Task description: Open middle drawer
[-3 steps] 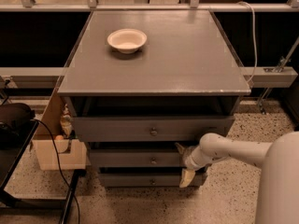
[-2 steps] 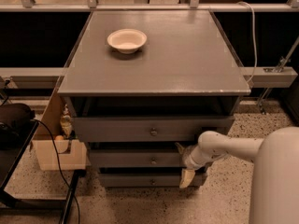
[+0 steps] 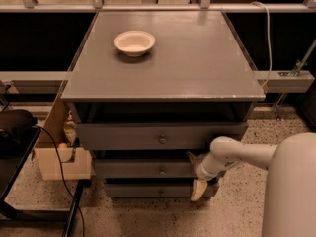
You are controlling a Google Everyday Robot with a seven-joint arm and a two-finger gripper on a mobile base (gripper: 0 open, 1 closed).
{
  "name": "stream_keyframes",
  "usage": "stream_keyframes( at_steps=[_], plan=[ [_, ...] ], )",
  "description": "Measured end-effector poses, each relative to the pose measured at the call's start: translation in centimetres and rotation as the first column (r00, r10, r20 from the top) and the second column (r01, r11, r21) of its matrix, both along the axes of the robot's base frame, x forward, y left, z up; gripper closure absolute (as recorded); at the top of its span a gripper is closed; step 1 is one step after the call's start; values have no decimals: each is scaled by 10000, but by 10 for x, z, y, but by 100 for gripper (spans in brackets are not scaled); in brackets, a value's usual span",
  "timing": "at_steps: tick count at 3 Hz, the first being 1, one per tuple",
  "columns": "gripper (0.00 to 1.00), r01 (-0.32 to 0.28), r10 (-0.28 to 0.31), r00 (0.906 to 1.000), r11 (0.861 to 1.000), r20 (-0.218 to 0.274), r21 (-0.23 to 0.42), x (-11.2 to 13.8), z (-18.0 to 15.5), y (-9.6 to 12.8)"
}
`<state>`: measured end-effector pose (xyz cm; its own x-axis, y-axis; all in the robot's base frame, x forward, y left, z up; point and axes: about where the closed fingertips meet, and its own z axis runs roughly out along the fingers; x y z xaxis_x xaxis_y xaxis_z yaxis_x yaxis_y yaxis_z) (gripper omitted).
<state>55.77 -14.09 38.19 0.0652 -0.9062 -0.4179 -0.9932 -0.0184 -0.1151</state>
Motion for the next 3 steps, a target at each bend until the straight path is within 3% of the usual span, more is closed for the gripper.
stream_keyframes(
  at_steps=[1,2,3],
  plan=[
    [0,73,-82,9967,9999,-807,-108,-12,3,-2],
    [0,72,-82,9959,9999,-897,-122,-14,5,-2],
    [0,75,-106,9889,9997,-1483,-218,-28,11,-7]
  ],
)
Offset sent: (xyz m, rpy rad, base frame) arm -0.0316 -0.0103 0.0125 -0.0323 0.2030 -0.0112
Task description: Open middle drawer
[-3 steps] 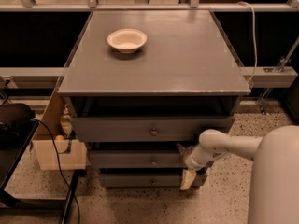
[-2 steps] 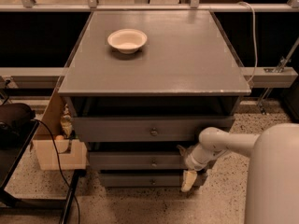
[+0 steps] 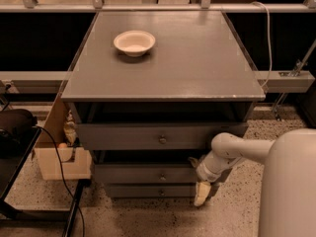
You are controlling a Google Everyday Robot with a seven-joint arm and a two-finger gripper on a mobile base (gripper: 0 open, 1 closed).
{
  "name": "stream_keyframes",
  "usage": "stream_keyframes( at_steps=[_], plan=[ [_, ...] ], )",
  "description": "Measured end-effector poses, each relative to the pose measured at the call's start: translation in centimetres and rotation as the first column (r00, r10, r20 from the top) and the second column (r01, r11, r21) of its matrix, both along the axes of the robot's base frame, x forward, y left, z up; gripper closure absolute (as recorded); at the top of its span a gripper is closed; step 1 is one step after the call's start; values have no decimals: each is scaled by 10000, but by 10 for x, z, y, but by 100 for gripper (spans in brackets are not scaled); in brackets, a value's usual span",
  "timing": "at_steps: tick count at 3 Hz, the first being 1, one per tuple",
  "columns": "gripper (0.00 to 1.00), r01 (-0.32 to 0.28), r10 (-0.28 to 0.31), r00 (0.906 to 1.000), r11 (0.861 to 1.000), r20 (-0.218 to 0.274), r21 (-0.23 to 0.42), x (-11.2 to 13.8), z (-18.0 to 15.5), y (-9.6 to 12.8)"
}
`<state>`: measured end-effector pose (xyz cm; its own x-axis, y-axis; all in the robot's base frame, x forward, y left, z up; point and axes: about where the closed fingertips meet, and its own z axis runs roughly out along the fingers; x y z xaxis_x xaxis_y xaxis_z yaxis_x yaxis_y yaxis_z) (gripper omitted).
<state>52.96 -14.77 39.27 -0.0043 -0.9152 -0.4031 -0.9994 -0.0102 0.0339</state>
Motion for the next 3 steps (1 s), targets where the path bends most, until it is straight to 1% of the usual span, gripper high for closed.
stream_keyframes(
  at_steps=[1,3],
  plan=[
    [0,-5,4,9993,10000,-369,-29,-11,5,-3],
    [0,90,-90,9964,10000,-846,-5,-33,14,-13]
  ],
)
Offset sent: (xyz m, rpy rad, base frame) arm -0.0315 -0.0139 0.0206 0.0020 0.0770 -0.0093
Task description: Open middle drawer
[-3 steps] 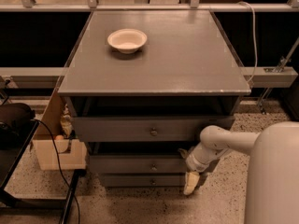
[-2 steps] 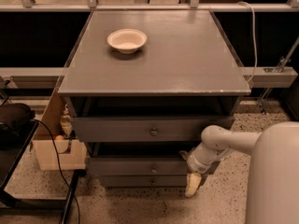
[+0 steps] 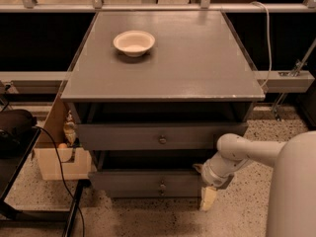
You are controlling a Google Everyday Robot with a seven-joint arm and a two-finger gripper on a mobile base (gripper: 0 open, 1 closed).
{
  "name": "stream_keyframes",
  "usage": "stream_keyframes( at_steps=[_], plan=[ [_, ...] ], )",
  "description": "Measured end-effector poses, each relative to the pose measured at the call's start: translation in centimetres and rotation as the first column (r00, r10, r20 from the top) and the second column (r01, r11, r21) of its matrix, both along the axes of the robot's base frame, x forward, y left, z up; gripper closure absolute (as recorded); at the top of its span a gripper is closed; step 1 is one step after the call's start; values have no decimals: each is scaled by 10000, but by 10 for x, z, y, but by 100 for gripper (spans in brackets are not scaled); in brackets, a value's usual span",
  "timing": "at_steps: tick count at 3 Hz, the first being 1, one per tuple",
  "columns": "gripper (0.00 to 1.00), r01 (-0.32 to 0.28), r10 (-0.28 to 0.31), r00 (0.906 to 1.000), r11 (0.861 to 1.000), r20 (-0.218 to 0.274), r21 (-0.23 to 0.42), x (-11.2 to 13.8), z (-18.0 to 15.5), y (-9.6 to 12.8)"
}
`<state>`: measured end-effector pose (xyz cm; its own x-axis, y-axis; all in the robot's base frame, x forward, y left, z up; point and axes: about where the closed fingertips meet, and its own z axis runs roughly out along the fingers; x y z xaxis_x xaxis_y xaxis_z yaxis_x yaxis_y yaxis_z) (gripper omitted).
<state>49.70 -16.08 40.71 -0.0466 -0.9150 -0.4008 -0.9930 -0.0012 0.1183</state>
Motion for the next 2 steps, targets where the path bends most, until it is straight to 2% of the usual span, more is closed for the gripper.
stream_keyframes(
  at_steps=[2],
  plan=[
    [0,171,-173,9970,9998,-756,-27,-23,3,-8]
  ],
)
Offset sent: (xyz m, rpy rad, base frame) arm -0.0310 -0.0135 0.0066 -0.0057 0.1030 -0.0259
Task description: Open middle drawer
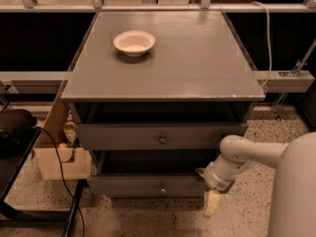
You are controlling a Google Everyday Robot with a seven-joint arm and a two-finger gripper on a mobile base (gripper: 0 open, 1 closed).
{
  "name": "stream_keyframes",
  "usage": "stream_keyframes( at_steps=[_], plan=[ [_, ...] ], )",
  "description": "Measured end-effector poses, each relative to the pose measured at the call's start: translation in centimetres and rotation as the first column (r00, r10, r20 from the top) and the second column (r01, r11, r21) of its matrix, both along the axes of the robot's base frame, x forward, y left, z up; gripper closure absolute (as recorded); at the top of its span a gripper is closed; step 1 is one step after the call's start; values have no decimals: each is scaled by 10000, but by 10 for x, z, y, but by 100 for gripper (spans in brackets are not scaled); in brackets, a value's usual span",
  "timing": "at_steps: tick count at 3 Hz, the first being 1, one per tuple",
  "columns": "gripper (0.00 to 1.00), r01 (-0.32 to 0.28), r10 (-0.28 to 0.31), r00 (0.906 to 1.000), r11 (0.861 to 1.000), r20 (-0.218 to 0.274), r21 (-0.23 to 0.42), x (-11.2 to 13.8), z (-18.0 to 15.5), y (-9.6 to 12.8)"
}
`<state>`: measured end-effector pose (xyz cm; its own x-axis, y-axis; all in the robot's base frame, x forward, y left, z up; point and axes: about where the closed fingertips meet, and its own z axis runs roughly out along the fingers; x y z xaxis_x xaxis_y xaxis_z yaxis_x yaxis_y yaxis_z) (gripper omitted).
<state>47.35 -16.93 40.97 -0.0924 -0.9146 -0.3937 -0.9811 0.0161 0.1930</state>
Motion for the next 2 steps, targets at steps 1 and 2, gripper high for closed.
stream_keyframes(
  at_steps=[1,2],
  plan=[
    [0,75,-76,9996,10000,-289,-34,-7,0,-2],
    [0,190,-194,9986,9998,-500,-79,-14,3,-7]
  ],
)
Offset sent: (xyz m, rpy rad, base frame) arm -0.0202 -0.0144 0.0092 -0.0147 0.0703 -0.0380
